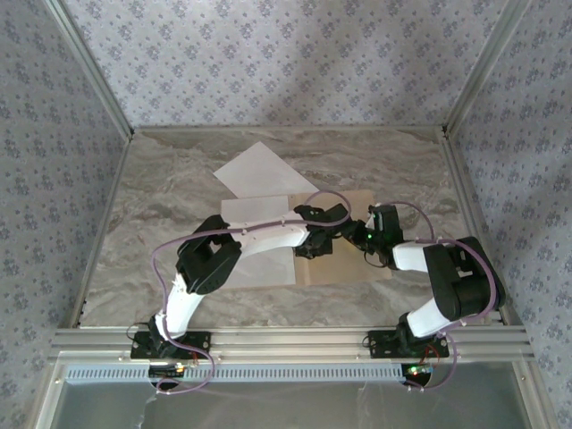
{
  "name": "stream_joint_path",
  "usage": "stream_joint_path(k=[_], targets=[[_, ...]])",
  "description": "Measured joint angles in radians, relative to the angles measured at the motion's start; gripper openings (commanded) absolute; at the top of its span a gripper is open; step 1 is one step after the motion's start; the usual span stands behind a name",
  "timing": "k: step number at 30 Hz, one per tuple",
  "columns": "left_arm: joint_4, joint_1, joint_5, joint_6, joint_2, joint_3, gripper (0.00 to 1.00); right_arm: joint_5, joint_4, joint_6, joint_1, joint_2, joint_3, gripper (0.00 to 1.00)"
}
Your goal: Put the files into the folder
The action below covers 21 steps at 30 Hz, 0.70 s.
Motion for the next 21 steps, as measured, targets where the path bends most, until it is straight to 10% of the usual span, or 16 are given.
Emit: stream_joint_path(k=[11,21], targets=[[-0.032,0.036,-0.023,0.038,-0.059,0.018,0.12,-0.002,0.002,-0.001,0.0,0.0,0.0,0.27],[-0.08,0.098,-0.054,0.115,-0.064,0.106,0.38,-0.037,-0.011,-0.019,-0.017,0.0,0.001,0.27]])
